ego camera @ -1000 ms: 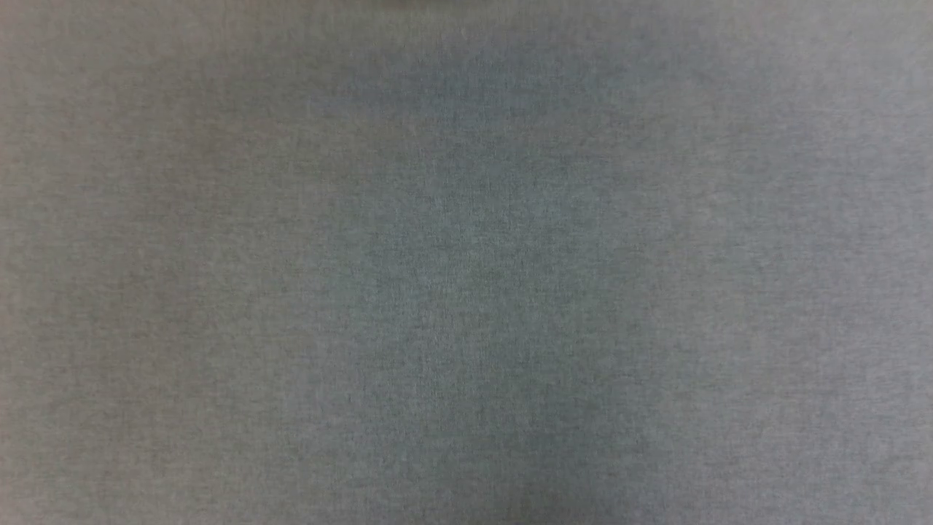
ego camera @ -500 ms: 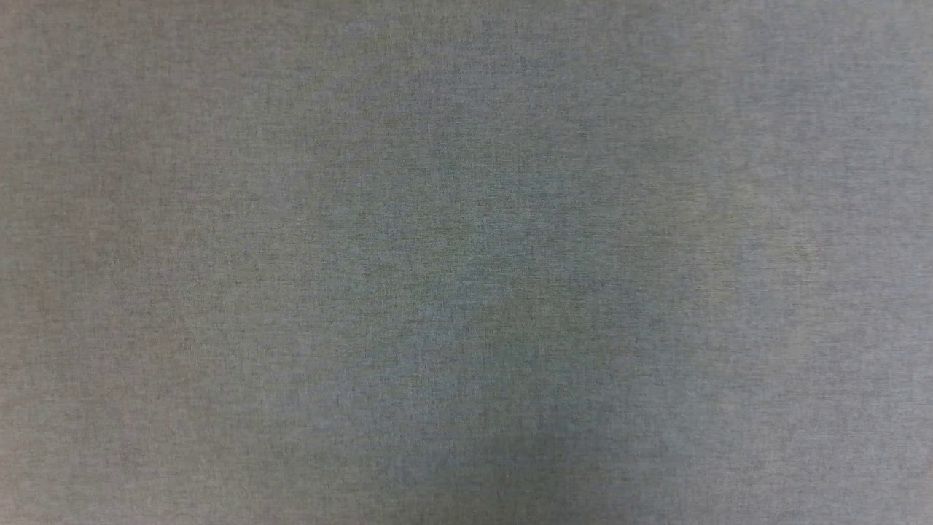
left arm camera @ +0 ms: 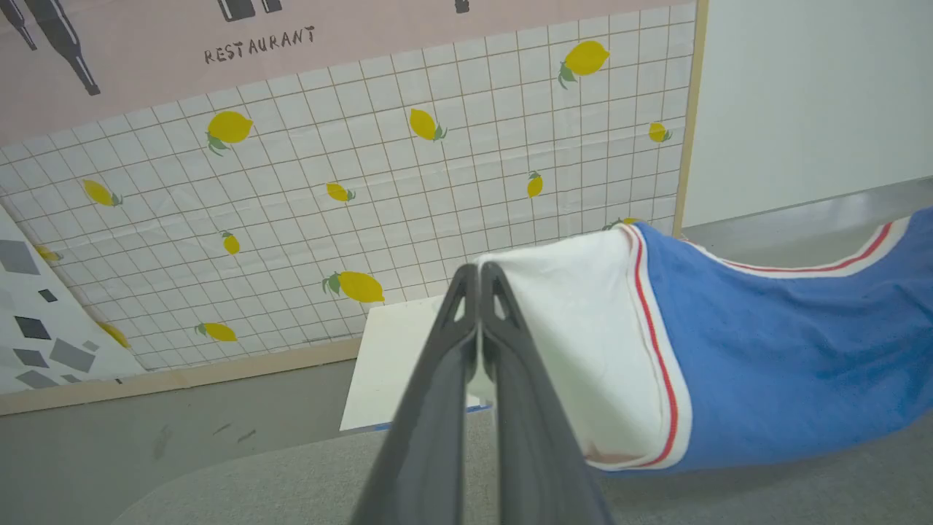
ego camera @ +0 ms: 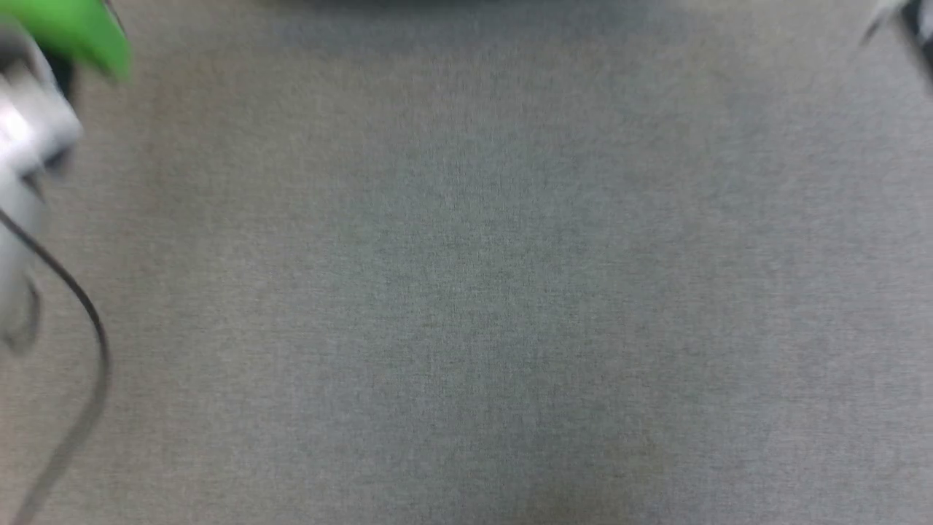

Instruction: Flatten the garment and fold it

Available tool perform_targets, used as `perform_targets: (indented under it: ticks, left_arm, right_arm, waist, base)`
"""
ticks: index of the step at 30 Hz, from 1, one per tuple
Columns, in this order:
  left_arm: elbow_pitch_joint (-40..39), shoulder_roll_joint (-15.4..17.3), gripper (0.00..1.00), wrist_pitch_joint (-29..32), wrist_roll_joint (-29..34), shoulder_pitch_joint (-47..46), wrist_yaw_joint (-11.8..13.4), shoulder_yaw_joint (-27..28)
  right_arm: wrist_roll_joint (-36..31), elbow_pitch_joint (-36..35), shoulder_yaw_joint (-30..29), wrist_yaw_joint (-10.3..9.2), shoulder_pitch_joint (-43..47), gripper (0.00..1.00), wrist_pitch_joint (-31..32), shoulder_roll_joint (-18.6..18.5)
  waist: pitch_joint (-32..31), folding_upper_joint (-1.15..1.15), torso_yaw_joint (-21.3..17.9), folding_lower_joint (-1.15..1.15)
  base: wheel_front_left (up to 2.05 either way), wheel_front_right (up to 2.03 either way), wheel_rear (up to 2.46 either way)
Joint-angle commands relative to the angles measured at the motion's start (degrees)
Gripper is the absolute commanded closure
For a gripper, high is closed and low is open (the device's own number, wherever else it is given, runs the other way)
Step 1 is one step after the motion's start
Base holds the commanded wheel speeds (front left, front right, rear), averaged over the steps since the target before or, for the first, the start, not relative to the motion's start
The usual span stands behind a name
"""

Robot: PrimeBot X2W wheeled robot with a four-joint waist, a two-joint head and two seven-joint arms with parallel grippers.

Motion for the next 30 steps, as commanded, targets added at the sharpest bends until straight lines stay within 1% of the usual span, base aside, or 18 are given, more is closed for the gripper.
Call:
perform_targets:
  ticks: [1, 4, 9, 12, 16, 23, 27, 30]
  left_arm:
    - [-1.62, 0.28, 1.0, -0.26, 0.54, 4.81, 0.72, 1.42]
    - [-4.51, 0.96, 1.0, -0.26, 0.92, 15.09, 1.08, 3.57]
    - [-8.43, 1.08, 1.0, -0.27, 0.15, 31.64, 1.86, 7.23]
    - [-9.84, 1.28, 1.0, -0.27, 0.84, 39.75, 2.43, 7.51]
    - [-11.19, 1.49, 1.0, -0.27, -0.14, 47.35, 3.38, 8.87]
    - [-15.14, 4.1, 1.0, -0.27, -1.92, 60.45, 5.81, 13.09]
    - [-17.64, 4.7, 1.0, -0.27, -3.08, 67.08, 6.96, 14.24]
    - [-18.99, 4.67, 1.0, -0.27, -3.54, 71.42, 8.02, 14.5]
  right_arm:
    - [0.74, -1.63, -0.29, -0.09, 3.78, 1.0, -0.33, -0.28]
    - [1.55, -4.87, -0.04, -0.09, 11.51, 1.0, -0.33, -0.66]
    - [2.96, -9.17, 0.83, -0.09, 24.86, 1.0, -0.33, -1.82]
    - [3.85, -10.82, 1.38, -0.09, 31.97, 1.0, -0.33, -2.79]
    - [4.44, -13.04, 2.29, -0.09, 38.98, 1.0, 0.17, -4.53]
    - [5.19, -18.03, -1.36, -0.09, 49.93, 1.0, 1.67, -7.88]
    - [5.56, -21.47, -4.51, -0.09, 57.1, 1.0, 3.48, -9.55]
    - [4.31, -24.6, -6.78, -0.09, 63.44, 1.0, 4.63, -10.29]
  waist:
    - [-5.43, 0.0, -0.08, 0.0]
    - [-8.43, 0.0, -0.61, 0.0]
    - [-13.2, 0.0, -1.11, 0.0]
    - [-15.81, 0.0, -1.31, 0.0]
    - [-18.54, 0.0, -1.81, 0.0]
    - [-22.61, 0.0, -2.65, 0.0]
    - [-24.2, 0.0, -2.4, 0.0]
    - [-25.26, 0.0, -1.85, 0.0]
  base:
    - [0.0, 0.0, 0.0]
    - [0.0, 0.0, 0.0]
    - [0.0, 0.0, 0.0]
    - [0.0, 0.0, 0.0]
    - [0.0, 0.0, 0.0]
    - [0.0, 0.0, 0.0]
    - [0.0, 0.0, 0.0]
    - [0.0, 0.0, 0.0]
